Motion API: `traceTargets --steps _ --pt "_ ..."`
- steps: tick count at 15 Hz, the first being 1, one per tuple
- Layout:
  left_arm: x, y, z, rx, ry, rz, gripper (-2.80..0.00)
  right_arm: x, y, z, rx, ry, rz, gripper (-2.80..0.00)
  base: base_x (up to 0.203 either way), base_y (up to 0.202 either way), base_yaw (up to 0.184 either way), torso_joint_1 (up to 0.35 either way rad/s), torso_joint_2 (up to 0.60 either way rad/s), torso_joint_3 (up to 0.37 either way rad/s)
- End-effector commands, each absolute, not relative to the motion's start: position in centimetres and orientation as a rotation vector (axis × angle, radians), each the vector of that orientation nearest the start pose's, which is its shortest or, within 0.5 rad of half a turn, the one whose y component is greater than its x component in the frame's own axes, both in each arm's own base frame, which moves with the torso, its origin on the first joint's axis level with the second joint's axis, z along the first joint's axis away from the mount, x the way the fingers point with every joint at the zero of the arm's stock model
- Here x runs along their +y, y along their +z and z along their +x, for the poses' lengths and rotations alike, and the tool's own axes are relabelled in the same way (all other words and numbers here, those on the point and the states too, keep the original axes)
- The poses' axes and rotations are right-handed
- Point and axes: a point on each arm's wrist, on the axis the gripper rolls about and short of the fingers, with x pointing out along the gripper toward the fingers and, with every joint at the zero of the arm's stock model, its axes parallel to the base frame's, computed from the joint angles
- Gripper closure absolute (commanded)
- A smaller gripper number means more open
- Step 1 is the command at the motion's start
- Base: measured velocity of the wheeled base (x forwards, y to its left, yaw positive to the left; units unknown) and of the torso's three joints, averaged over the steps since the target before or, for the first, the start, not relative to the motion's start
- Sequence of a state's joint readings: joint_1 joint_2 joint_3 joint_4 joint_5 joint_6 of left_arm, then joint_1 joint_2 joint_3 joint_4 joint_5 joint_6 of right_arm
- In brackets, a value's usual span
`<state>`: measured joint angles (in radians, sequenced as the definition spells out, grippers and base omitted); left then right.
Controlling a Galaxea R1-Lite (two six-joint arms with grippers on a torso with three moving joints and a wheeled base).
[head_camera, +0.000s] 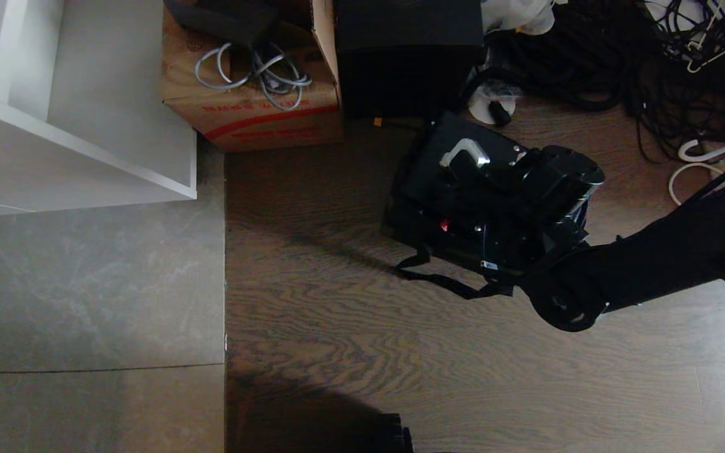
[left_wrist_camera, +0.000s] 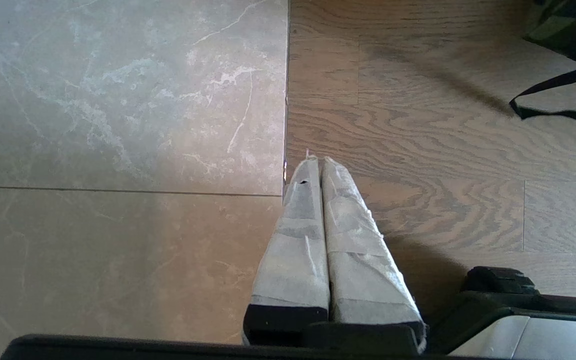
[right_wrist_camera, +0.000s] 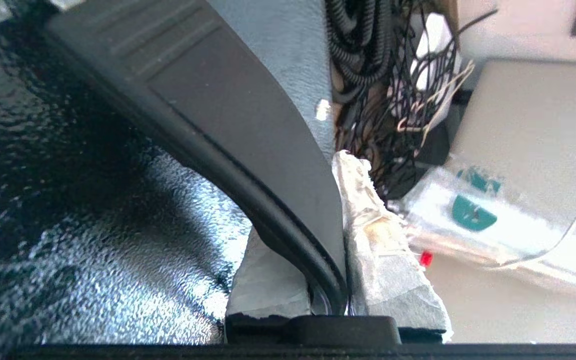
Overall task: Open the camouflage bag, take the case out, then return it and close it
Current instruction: Lift the black box
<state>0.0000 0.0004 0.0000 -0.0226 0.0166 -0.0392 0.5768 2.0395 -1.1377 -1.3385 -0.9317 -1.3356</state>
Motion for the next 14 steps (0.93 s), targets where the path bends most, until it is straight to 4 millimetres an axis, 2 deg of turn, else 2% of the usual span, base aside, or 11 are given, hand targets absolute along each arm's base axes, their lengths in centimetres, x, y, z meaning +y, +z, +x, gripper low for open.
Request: traceTargets --steps 1,3,5,8,10,14 --pt "0.0 7.5 -2.2 -0.013 0.017 -0.040 0.00 19.5 23.1 32.6 -0.036 -0.478 -0.996 0.00 0.000 0.000 0.000 0.000 0.00 0.000" --pt "0.0 7.5 -2.2 -0.013 0.017 -0.040 0.00 19.7 22.4 32.8 0.008 -0.428 -0.969 0.00 0.000 0.000 0.000 0.000 0.00 0.000" --pt "0.0 7.5 -2.2 -0.013 0.017 -0.040 0.00 19.8 23.7 32.8 0.015 -0.414 -0.924 0.00 0.000 0.000 0.000 0.000 0.00 0.000" --pt "0.0 7.5 -2.2 -0.013 0.017 -0.040 0.00 19.8 23.8 32.9 0.012 -0.409 -0.898 0.00 0.000 0.000 0.000 0.000 0.00 0.000" --pt "0.0 7.5 -2.2 -0.013 0.017 -0.040 0.00 19.9 23.2 32.9 0.023 -0.399 -0.902 0.00 0.000 0.000 0.000 0.000 0.00 0.000" --pt "0.0 7.5 -2.2 -0.013 0.017 -0.040 0.00 19.5 24.3 32.4 0.037 -0.387 -0.887 0.00 0.000 0.000 0.000 0.000 0.00 0.000"
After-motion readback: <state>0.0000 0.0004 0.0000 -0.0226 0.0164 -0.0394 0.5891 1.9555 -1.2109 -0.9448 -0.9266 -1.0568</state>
